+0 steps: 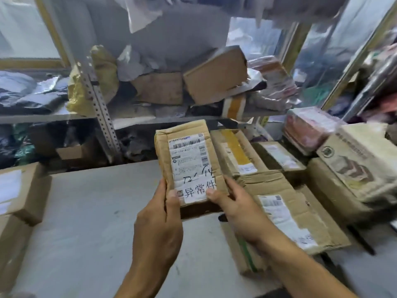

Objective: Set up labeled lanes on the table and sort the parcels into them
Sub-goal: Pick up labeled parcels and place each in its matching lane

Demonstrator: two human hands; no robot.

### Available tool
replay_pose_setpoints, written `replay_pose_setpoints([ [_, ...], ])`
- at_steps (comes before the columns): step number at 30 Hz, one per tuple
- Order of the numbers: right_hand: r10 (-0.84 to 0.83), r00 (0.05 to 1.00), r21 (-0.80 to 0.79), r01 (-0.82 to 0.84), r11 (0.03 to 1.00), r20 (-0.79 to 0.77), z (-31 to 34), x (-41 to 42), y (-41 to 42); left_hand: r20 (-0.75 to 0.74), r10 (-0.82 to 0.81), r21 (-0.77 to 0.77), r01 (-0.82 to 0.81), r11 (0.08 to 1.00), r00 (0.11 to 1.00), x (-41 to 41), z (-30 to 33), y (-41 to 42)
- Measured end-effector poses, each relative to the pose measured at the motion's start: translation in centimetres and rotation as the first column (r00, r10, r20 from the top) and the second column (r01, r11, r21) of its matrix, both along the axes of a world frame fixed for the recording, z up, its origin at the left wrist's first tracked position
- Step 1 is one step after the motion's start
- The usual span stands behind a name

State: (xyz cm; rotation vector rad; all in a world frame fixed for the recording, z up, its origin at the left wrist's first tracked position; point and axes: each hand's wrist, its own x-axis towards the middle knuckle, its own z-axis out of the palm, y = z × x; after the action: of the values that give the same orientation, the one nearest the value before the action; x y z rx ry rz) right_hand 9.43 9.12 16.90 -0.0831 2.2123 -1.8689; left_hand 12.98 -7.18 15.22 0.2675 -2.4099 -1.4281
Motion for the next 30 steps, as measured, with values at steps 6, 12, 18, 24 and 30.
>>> replay_pose_setpoints([
  [6, -0.056, 0.998, 0.015, 0.057, 0.998, -0.041, 3.1, -0.2, 12.1, -0.08, -0.107, -0.099, 0.099, 0.99, 0.991, -1.6, 3.1, 10.5],
  [12, -0.148, 0.989, 0.018, 0.148, 0.989, -0.026, 2.7, 0.4, 18.8, -0.017, -0.224, -0.119, 0.221, 0.968, 0.974, -2.6, 3.2, 16.6],
  [18, -0.203, 0.979, -0.017, 0.203, 0.979, 0.015, 1.5, 1.3, 22.4, 0.062, -0.317, -0.124, 0.322, 0.939, 0.947, -3.6, 3.0, 19.9],
  [24, -0.318, 0.948, 0.002, 0.318, 0.948, 0.021, 1.3, 2.5, 23.1, 0.057, -0.41, -0.158, 0.414, 0.896, 0.91, -4.3, 3.0, 21.0],
  [30, -0.422, 0.906, 0.027, 0.423, 0.906, -0.014, 1.3, 3.6, 24.3, 0.055, -0.477, -0.184, 0.478, 0.859, 0.877, -4.6, 3.4, 22.1],
])
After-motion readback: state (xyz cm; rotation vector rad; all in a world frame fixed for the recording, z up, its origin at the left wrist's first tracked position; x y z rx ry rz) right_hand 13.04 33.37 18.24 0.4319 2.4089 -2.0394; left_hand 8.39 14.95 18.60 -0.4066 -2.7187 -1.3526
